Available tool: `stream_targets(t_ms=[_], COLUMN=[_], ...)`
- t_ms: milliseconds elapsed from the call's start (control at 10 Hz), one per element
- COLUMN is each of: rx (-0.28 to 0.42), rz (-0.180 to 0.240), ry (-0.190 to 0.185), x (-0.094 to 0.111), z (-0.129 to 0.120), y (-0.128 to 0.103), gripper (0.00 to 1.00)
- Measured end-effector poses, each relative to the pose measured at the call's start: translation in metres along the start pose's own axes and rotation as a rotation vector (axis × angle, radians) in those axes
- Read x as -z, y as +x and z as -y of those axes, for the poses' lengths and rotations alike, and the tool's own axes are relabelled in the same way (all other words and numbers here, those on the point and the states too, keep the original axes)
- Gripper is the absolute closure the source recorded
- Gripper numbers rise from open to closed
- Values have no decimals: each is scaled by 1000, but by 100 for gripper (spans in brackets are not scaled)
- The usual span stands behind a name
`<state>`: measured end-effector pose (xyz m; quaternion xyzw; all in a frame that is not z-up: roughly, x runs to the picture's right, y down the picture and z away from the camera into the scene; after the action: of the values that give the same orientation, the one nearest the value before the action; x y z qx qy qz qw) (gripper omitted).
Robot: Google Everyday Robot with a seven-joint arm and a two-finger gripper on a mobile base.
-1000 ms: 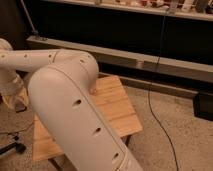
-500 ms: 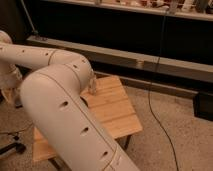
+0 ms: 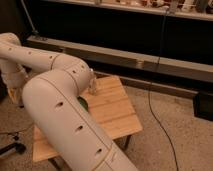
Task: Place the eraser in the ceramic cup
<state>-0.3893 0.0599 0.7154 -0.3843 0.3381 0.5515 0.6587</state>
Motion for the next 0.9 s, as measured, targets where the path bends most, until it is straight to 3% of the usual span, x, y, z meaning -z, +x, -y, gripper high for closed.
stream_targets(t_ms=[400, 900], rx=[-21, -13], rz=[-50, -70], ry=[-43, -65], x=[-27, -38], z=[12, 15], y=[-23, -40], gripper=[100, 100])
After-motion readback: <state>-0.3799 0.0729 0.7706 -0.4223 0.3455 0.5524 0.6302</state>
